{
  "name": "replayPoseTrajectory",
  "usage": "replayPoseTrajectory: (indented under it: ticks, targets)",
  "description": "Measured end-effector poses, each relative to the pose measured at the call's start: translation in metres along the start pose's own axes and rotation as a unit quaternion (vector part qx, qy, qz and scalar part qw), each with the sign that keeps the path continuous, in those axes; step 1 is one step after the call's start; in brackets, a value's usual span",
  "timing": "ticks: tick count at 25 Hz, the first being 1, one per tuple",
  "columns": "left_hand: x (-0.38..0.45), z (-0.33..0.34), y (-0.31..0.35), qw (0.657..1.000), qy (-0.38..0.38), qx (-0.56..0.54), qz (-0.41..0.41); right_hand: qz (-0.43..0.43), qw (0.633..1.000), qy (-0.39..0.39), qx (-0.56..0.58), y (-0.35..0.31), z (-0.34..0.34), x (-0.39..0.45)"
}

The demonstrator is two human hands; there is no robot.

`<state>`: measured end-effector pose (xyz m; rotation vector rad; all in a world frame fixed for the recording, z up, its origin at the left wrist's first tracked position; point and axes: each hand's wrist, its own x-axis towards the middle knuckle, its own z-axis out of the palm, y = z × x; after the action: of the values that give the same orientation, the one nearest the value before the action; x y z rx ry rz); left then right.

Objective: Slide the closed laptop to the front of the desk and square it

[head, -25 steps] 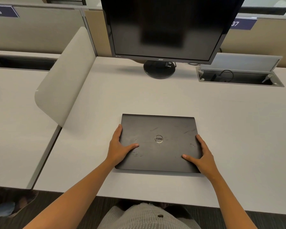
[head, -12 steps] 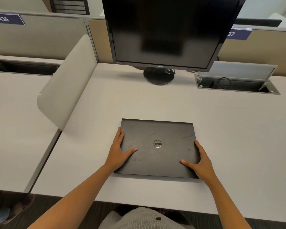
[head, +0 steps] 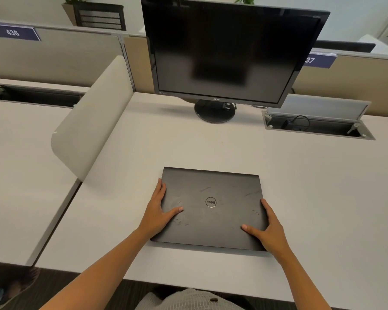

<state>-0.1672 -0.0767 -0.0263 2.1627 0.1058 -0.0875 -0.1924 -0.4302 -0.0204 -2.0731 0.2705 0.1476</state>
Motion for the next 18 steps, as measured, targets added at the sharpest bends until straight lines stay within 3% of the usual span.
replayPoseTrajectory:
  ticks: [4,7,12,18]
  targets:
    - [0.0,0.0,0.001,1.0,-0.003,0.001,0.003,0.001,1.0,-0.004,-0.009,0.002,-0.001,0.002]
    - [-0.002,0.004,0.002,0.997,-0.004,0.071,0.026,-0.019,0.999,-0.015,-0.047,0.002,0.0,0.003]
    - [0.006,0.006,0.012,0.973,-0.008,0.218,0.068,-0.076,0.967,0.044,-0.238,-0.012,0.02,0.011]
    - [0.047,-0.007,0.05,0.968,0.006,0.23,0.102,-0.147,0.965,0.069,-0.208,-0.056,0.026,0.04]
